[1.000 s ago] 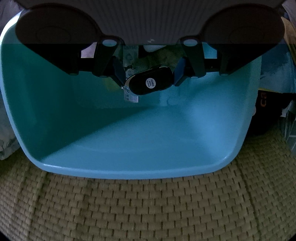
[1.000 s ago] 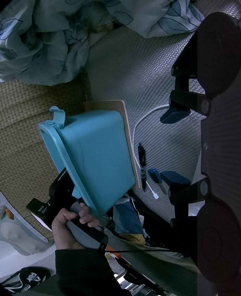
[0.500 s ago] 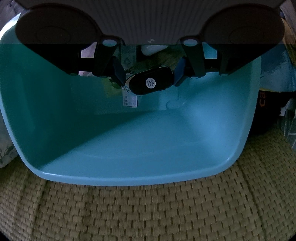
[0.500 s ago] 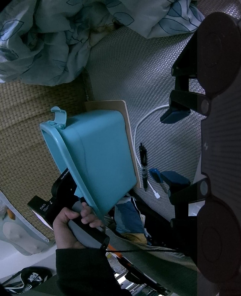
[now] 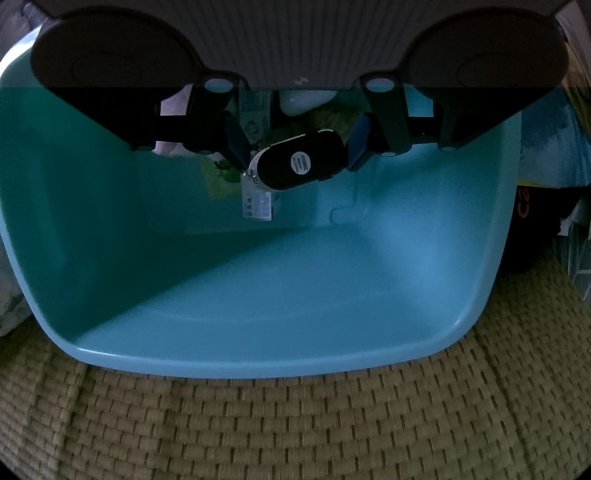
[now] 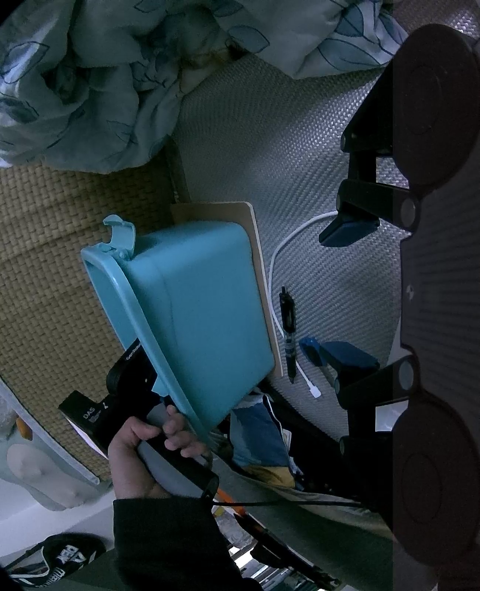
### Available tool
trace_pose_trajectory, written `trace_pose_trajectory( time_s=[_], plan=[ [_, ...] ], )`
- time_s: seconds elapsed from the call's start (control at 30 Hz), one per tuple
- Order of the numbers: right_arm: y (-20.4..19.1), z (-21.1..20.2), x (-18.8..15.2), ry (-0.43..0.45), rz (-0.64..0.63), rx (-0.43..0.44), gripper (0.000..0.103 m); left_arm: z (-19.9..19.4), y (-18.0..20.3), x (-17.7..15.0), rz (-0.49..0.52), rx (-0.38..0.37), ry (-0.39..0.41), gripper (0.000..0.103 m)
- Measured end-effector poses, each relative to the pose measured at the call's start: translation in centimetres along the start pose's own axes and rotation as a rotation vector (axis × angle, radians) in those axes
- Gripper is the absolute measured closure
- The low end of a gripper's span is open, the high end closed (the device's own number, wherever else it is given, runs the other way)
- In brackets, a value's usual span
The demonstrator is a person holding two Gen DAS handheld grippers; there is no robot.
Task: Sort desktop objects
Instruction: 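Open the left gripper to drop the black key fob into the bin, then withdraw the left tool from the teal bin back over the bed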
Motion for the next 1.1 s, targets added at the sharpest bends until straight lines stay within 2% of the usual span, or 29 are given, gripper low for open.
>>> trace_pose_trajectory(
  time_s=[0.2, 0.27, 0.47, 0.53, 0.97, 1.1],
  plan=[
    [0.2, -0.1, 0.2, 0.006, 0.013, 0.002, 0.042, -0.3, 0.0, 0.0, -0.031, -0.016, -0.012, 0.037],
    [0.1, -0.1, 0.1, 0.005, 0.01, 0.003, 0.042, -0.4, -0.1, 0.0, -0.016, 0.005, -0.005, 0.037],
    [0.2, -0.1, 0.3, 0.01, 0.012, 0.006, 0.042, -2.2, -0.9, 0.3, -0.041, 0.056, 0.061, 0.036],
    [0.3, -0.1, 0.3, 0.011, 0.017, 0.003, 0.042, -3.2, -1.2, 0.3, -0.073, 0.048, 0.084, 0.03],
    [0.0, 0.0, -0.1, 0.001, -0.011, -0.006, 0.042, -12.0, -2.0, 1.2, -0.045, 0.052, 0.327, 0.029],
    [-0.1, 0.0, -0.1, 0.001, -0.017, -0.009, 0.042, -15.8, -1.2, -0.6, -0.012, 0.008, 0.432, 0.029]
  ],
)
Point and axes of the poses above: each gripper's, at about its wrist camera, not at the fingertips, and z roughly the way its jaws point, y to its right, x to its top, the point moved 3 cm from there along z, roughly the way its jaws point, and after that the axes turned 15 degrees about y, right-handed, at the moved point
